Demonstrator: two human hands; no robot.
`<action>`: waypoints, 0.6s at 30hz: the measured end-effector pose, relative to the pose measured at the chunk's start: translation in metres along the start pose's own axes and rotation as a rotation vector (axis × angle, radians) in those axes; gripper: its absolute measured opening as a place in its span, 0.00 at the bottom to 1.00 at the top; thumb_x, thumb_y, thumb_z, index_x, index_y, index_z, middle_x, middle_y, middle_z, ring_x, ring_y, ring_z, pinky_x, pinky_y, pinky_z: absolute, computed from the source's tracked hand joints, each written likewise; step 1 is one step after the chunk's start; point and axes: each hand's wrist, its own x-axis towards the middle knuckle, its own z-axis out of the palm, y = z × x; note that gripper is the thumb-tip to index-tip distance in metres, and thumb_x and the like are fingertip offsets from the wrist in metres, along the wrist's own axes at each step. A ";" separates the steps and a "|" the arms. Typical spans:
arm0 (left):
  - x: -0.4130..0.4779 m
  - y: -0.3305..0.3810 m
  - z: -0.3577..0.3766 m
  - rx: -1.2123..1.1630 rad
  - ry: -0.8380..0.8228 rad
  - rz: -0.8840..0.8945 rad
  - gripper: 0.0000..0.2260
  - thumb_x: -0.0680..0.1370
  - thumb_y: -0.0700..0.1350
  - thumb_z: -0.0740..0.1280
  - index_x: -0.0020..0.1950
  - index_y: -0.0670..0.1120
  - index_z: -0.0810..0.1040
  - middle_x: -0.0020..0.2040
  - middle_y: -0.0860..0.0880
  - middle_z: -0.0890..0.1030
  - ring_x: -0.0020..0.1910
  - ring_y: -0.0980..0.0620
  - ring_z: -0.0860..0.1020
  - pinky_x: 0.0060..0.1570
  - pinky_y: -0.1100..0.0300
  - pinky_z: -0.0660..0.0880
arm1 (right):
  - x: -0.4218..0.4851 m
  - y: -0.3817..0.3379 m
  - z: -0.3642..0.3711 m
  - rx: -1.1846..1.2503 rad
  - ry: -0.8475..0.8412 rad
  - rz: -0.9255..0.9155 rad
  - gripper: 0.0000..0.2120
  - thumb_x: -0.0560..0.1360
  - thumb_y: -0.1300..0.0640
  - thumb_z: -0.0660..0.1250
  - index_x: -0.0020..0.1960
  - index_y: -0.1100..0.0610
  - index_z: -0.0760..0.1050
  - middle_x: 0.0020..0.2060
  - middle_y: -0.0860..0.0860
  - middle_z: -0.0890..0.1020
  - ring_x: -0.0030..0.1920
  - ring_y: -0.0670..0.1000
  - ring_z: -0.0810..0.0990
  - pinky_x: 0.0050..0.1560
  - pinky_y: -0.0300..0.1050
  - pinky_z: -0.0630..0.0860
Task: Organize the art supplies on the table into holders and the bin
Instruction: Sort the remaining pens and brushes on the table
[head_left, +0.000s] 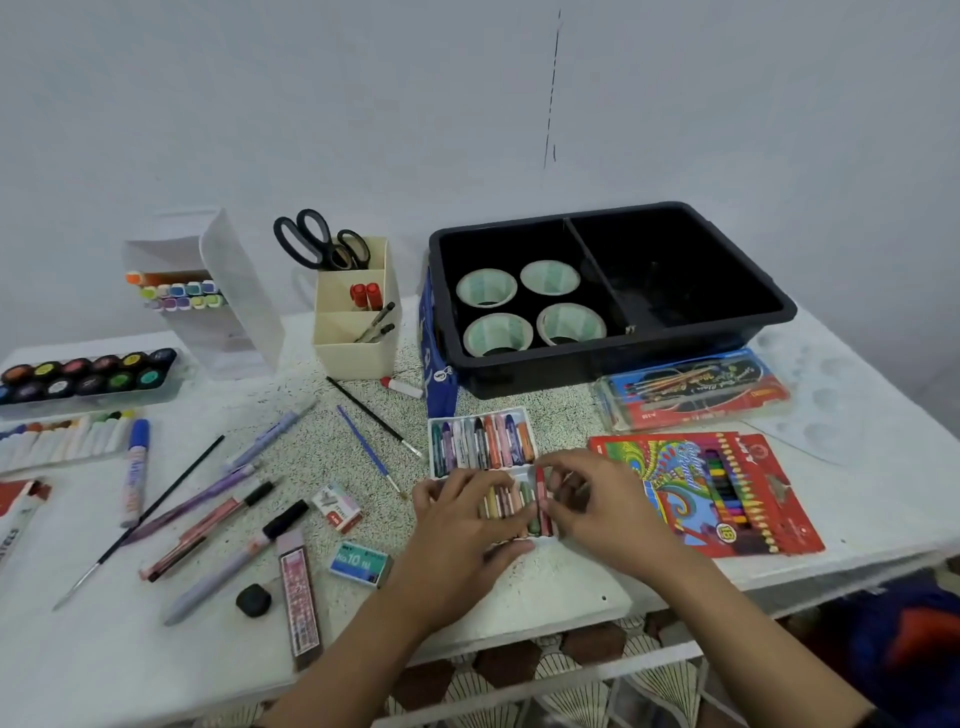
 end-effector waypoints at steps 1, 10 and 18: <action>0.000 0.001 0.000 0.000 0.006 -0.003 0.17 0.80 0.65 0.58 0.65 0.65 0.77 0.68 0.58 0.70 0.68 0.53 0.67 0.56 0.51 0.57 | 0.001 0.001 -0.001 -0.017 0.001 -0.004 0.18 0.72 0.64 0.75 0.60 0.51 0.82 0.42 0.45 0.79 0.38 0.45 0.79 0.44 0.48 0.80; 0.002 0.005 -0.002 -0.045 0.055 0.010 0.16 0.78 0.65 0.61 0.62 0.64 0.78 0.66 0.64 0.73 0.66 0.56 0.68 0.59 0.49 0.58 | 0.007 -0.002 -0.002 -0.162 -0.044 -0.033 0.12 0.74 0.59 0.75 0.58 0.53 0.84 0.47 0.44 0.79 0.41 0.41 0.78 0.44 0.27 0.74; 0.012 0.005 -0.011 0.039 -0.070 -0.097 0.34 0.74 0.75 0.54 0.76 0.59 0.66 0.69 0.56 0.63 0.69 0.56 0.60 0.63 0.50 0.51 | 0.006 -0.001 -0.003 -0.159 -0.066 0.011 0.09 0.73 0.60 0.76 0.52 0.55 0.86 0.47 0.45 0.80 0.42 0.40 0.79 0.44 0.25 0.73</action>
